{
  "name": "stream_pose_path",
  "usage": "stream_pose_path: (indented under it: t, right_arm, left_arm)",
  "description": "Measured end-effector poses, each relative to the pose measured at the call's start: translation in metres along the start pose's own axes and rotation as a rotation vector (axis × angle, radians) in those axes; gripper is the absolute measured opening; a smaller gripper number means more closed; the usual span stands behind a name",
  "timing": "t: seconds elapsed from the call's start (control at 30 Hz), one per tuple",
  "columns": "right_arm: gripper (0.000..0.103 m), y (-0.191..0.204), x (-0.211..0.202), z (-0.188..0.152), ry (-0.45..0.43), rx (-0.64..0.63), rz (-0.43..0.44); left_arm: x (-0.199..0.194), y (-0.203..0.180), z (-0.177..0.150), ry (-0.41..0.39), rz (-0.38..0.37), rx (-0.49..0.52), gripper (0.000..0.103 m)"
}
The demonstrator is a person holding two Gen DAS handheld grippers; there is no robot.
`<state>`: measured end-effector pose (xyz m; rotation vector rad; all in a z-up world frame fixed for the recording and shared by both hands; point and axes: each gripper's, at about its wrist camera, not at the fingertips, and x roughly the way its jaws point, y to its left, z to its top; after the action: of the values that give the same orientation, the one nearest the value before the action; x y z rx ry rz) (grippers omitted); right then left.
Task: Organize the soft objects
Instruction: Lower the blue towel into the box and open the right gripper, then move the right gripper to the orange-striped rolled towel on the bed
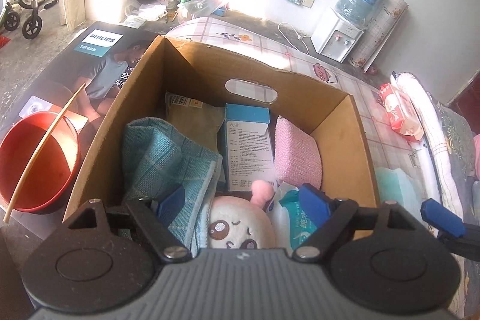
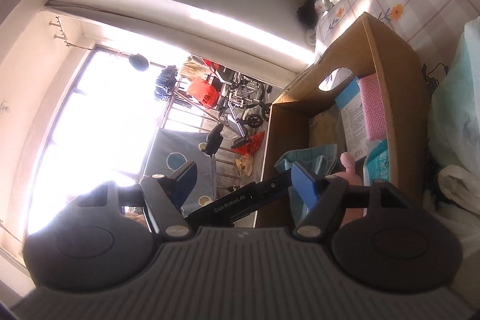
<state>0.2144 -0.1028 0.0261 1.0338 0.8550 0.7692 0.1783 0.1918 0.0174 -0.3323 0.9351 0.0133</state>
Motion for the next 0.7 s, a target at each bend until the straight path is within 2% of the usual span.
stream_pose_path:
  t: [0.23,0.47,0.6,0.7]
  right_arm:
    - [0.076,-0.022,-0.054,-0.018,-0.076,0.039,0.036]
    - [0.078,-0.051,-0.128,-0.031,-0.176,0.045,0.000]
    - [0.078,-0.068,-0.188,-0.040,-0.264,0.006,-0.102]
    - [0.079,-0.084,-0.231,-0.047,-0.337,-0.023,-0.233]
  left_arm:
    - [-0.039,-0.048,-0.030,-0.066,-0.042,0.073,0.089]
    - [-0.064,-0.114,-0.070,-0.117,-0.110,0.179,0.091]
    - [-0.063,-0.160,-0.099,-0.132,-0.142,0.264,0.092]
    - [-0.053,-0.197,-0.123,-0.119,-0.183,0.341,0.092]
